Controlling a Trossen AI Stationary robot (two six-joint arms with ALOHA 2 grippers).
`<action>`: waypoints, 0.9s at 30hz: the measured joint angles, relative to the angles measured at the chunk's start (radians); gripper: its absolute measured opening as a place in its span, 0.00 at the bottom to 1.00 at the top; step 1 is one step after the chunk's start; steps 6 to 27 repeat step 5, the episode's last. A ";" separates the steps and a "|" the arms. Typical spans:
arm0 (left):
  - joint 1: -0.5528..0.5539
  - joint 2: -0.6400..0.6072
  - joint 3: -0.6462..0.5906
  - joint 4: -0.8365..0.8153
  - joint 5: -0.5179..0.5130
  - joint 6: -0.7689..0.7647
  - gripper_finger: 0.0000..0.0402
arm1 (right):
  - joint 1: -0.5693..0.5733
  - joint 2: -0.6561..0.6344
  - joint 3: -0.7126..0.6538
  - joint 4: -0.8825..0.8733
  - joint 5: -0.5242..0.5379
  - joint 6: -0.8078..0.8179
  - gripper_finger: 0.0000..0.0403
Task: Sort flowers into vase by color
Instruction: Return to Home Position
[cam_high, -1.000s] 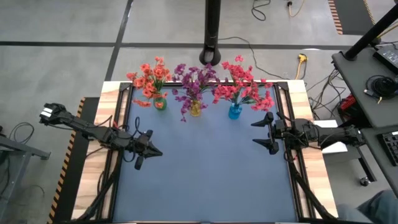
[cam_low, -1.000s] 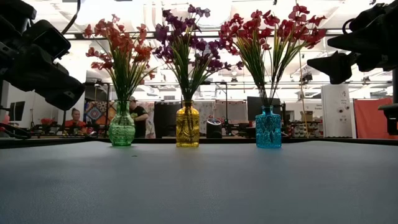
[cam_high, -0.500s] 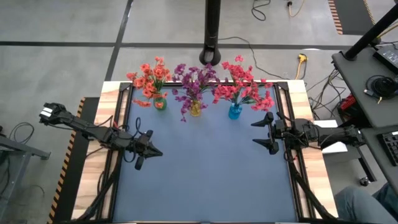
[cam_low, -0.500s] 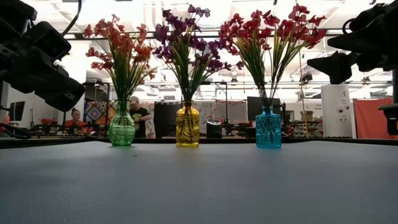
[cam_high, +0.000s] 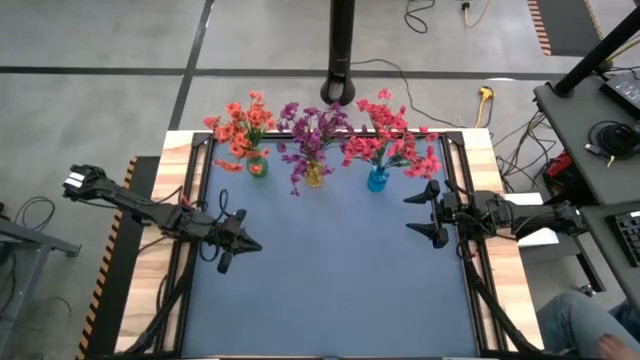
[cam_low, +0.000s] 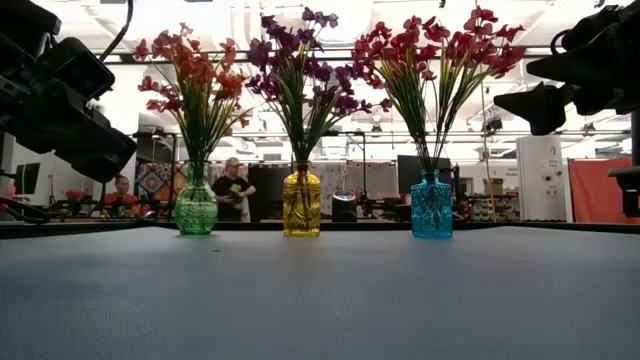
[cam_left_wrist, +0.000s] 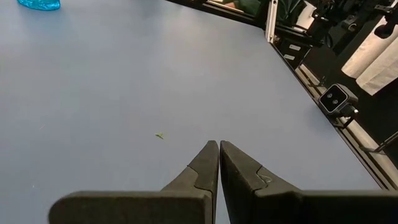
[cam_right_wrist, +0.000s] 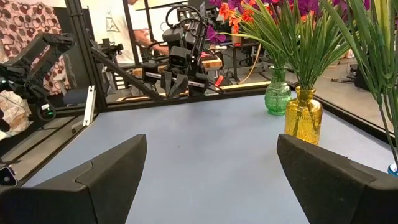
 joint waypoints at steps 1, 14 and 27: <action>0.000 0.000 0.000 -0.001 0.000 0.000 0.00 | 0.000 0.000 0.000 0.000 0.000 0.000 0.87; 0.000 0.000 0.000 0.000 0.000 0.000 0.00 | 0.000 0.000 0.000 0.000 0.000 0.000 0.87; 0.000 0.000 0.000 0.000 0.000 0.000 0.00 | 0.000 0.000 0.000 0.000 0.000 0.000 0.87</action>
